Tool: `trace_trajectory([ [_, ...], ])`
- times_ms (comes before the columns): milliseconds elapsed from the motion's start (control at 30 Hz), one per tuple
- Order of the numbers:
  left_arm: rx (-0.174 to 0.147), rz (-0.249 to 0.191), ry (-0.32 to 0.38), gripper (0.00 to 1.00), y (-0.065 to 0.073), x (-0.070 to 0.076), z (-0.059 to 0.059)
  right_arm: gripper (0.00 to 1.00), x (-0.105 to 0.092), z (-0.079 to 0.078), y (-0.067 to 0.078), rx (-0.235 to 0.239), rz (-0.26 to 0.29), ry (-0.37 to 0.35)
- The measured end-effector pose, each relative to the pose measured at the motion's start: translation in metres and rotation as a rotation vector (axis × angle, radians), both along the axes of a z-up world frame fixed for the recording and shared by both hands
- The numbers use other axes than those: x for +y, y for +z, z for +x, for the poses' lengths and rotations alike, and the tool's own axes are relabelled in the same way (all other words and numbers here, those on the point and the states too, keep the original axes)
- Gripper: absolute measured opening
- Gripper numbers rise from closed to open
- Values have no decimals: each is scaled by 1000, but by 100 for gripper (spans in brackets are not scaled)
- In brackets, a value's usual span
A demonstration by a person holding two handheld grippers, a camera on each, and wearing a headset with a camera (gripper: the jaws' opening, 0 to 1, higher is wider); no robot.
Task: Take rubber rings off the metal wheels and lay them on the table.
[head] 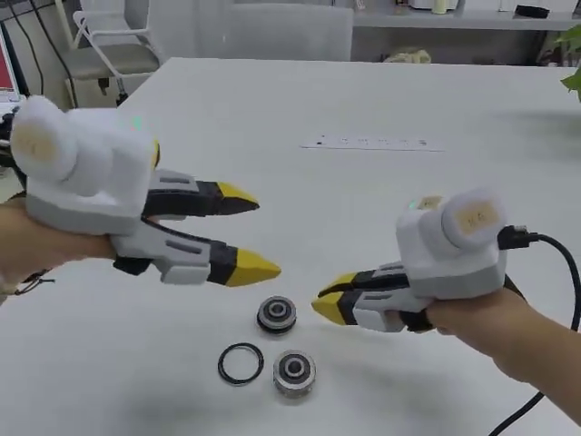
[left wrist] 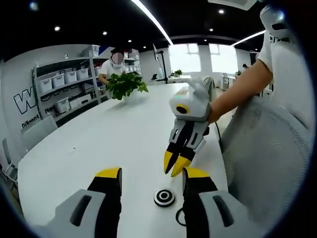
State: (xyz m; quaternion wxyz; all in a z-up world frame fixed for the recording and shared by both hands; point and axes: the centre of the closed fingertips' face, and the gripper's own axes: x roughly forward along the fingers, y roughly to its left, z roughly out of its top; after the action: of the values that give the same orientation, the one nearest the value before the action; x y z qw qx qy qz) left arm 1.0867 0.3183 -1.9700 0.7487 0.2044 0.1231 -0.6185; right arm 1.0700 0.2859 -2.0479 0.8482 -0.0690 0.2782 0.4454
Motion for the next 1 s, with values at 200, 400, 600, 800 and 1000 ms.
trace_trajectory([
  [200,1,18,32,36,-26,-4,3,6,-1,-1,-2,8,0,-3],
  [400,31,8,70,28,-44,0,1,5,0,0,-3,10,7,-1],
  [600,65,21,93,13,-62,1,-3,5,2,-1,-7,24,8,5],
  [800,81,73,55,11,-79,-3,-11,5,3,-3,-10,33,0,15],
  [1000,75,85,60,10,-82,-7,-8,5,4,-4,-10,37,1,17],
])
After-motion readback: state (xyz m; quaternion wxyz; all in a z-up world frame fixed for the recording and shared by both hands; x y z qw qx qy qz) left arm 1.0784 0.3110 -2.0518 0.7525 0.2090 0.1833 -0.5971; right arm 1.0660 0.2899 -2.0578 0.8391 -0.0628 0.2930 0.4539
